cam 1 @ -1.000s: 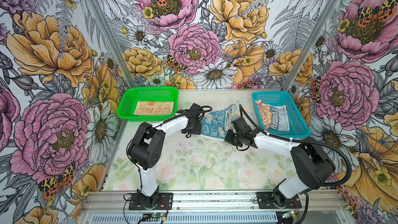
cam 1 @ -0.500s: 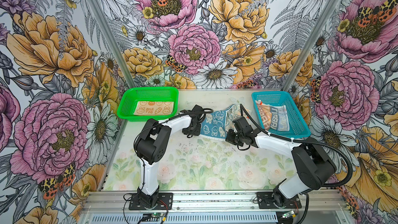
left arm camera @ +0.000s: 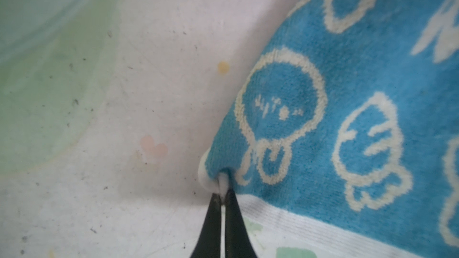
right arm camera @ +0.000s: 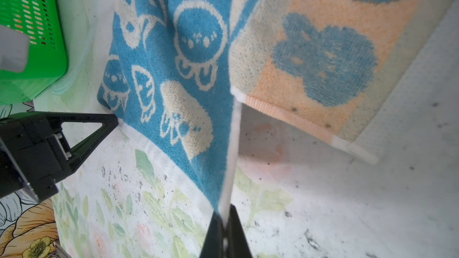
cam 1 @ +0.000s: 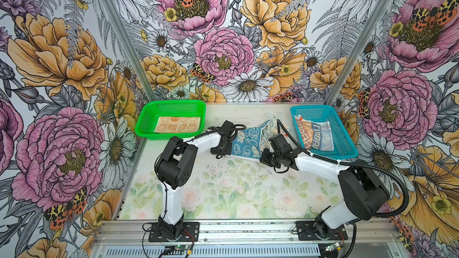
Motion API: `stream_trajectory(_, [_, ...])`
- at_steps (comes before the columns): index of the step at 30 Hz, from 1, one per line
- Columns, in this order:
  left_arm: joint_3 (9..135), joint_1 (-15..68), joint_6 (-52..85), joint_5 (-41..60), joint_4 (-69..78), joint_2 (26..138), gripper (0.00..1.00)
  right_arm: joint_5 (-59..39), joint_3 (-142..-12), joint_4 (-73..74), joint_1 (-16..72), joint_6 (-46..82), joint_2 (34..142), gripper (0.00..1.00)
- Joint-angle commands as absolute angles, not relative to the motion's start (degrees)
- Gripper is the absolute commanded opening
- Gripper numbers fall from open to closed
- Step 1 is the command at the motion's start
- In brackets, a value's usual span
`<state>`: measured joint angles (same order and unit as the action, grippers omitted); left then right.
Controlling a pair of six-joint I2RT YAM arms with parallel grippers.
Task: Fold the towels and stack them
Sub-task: 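Lift the towel by two corners with both grippers, spreading it apart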
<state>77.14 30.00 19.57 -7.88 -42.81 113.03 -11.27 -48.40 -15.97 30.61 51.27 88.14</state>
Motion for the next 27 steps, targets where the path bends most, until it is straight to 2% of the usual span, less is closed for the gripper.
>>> stream_trajectory(1, [76.6,28.6,19.9,-5.4,-42.4,112.8,0.00,-11.4,-51.8,-18.7,29.6,47.8,85.3,0.00])
stream_trajectory(12, [84.9,22.9,21.4,4.2,-43.5,98.3,0.00,-12.5,-70.6,-30.7,27.7,39.0,82.3,0.00])
stream_trajectory(27, [112.0,20.6,16.4,6.8,-55.3,88.0,0.00,-13.2,-98.0,-44.3,27.4,29.0,74.2,0.00])
